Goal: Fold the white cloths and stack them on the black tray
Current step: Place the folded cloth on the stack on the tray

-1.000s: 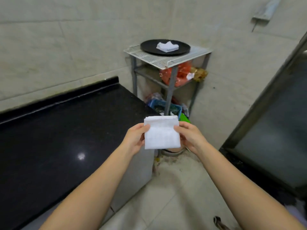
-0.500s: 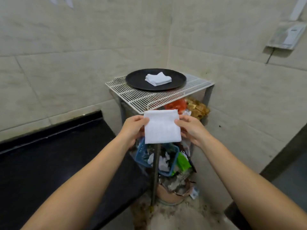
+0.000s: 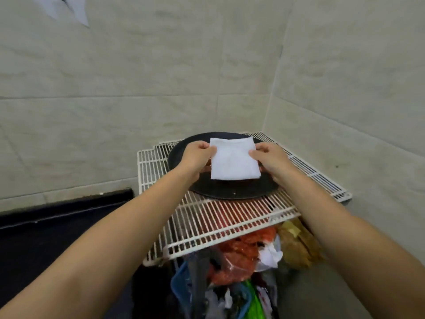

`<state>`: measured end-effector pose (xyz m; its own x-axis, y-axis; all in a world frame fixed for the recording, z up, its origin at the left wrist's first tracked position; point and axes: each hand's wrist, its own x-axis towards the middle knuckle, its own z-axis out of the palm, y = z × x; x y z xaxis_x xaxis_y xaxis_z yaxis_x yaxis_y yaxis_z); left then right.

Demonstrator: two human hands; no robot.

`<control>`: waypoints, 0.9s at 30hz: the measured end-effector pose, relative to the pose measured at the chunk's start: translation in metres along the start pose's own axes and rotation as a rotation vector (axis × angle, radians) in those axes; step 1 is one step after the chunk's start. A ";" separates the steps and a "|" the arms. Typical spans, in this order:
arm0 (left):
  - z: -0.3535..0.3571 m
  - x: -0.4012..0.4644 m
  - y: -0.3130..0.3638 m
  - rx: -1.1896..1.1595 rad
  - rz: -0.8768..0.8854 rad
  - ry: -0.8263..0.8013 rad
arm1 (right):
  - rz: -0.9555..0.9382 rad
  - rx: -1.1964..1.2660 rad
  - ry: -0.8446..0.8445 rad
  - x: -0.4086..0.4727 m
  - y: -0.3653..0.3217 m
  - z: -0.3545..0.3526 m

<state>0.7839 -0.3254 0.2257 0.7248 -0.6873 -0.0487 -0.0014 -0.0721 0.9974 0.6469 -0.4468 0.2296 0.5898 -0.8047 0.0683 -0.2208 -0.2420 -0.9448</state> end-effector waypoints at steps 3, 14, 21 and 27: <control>0.015 0.041 -0.004 0.021 -0.044 0.090 | -0.044 -0.101 -0.072 0.054 0.007 -0.002; 0.028 0.074 -0.039 0.400 -0.113 0.240 | -0.030 -0.386 -0.291 0.105 0.042 -0.001; -0.027 0.026 -0.024 0.407 -0.024 0.321 | -0.340 -0.615 -0.182 0.082 -0.008 0.040; -0.163 -0.111 -0.030 0.574 0.012 0.410 | -0.651 -0.657 -0.403 -0.039 -0.065 0.173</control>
<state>0.8160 -0.1292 0.2095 0.9234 -0.3710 0.0989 -0.2928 -0.5138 0.8064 0.7727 -0.3054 0.2328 0.9398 -0.1958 0.2800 -0.0750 -0.9178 -0.3899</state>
